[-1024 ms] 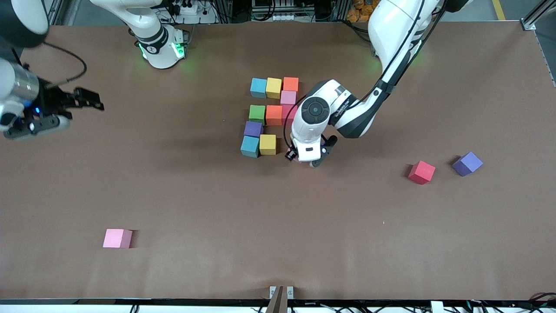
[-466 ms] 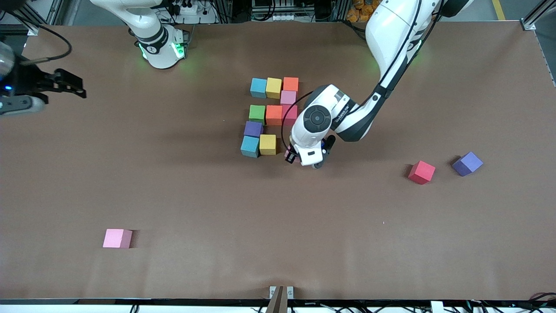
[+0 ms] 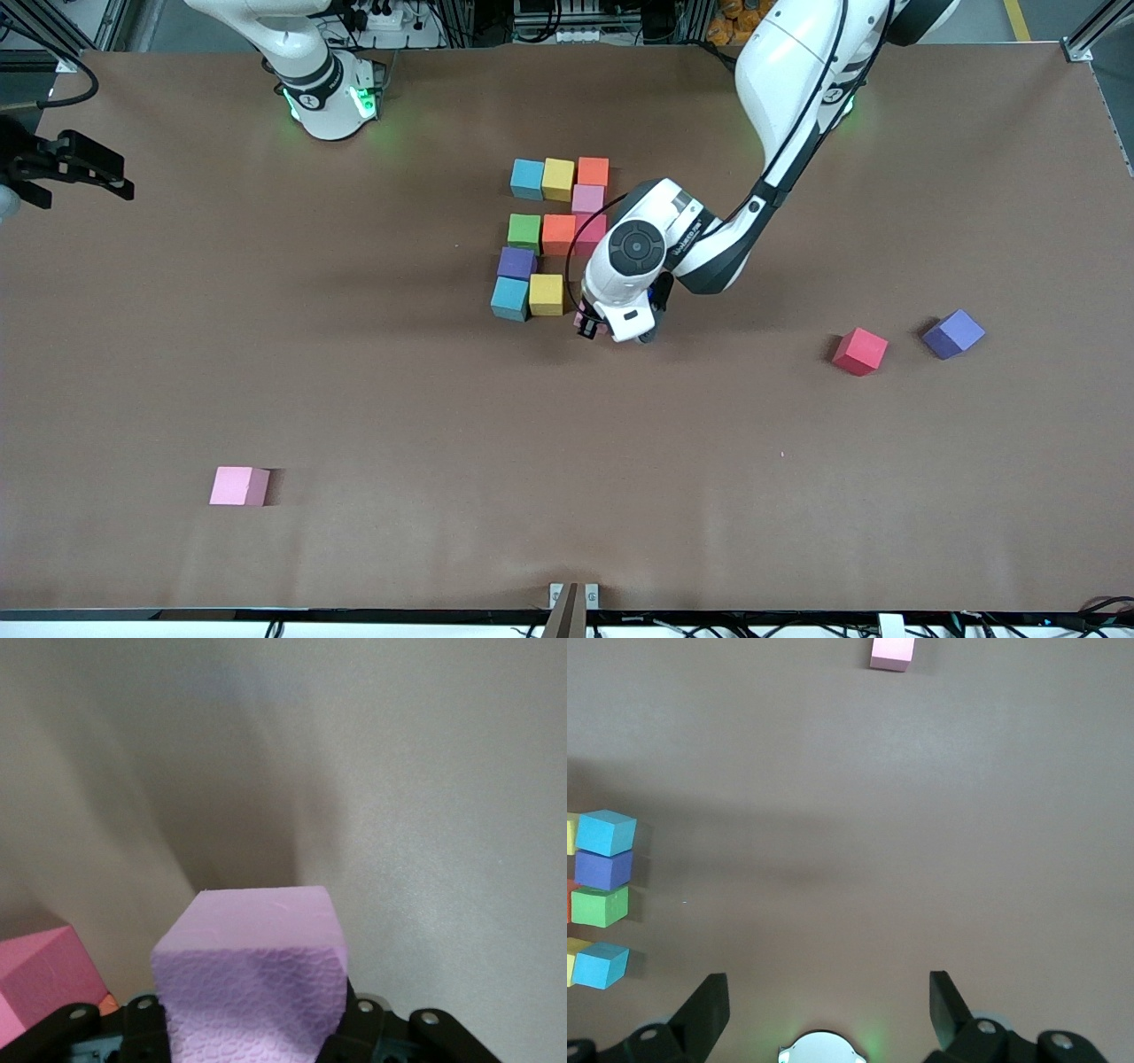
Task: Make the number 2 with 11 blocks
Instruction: 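Lower the pink cube into the figure with the left gripper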
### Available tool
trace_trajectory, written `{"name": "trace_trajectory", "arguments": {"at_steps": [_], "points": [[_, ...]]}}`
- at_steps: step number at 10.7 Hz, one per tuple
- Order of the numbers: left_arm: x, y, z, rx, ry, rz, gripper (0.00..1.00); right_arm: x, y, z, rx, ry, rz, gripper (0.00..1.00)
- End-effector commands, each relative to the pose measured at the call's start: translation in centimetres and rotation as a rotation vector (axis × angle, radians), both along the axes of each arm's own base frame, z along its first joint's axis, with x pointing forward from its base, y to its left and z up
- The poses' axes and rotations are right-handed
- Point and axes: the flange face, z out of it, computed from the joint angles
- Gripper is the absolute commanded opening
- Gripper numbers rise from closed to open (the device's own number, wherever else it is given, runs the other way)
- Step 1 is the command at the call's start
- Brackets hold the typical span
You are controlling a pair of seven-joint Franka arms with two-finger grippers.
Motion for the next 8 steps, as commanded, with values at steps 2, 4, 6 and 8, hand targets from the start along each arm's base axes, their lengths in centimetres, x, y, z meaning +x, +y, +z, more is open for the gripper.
{"name": "trace_trajectory", "arguments": {"at_steps": [2, 4, 6, 8], "points": [[0.51, -0.39, 0.27, -0.006, 0.031, 0.097, 0.13, 0.47, 0.50, 0.45, -0.024, -0.007, -0.001, 1.00], [0.67, -0.20, 0.44, 0.000, 0.038, 0.153, 0.13, 0.82, 0.80, 0.46, -0.046, -0.026, -0.048, 1.00], [0.67, -0.23, 0.60, 0.002, 0.045, 0.191, 0.13, 0.67, 0.93, 0.71, -0.048, -0.031, -0.038, 1.00], [0.49, -0.44, 0.63, 0.010, 0.050, 0.233, 0.13, 0.67, 1.01, 0.71, -0.048, -0.031, -0.037, 1.00]]}}
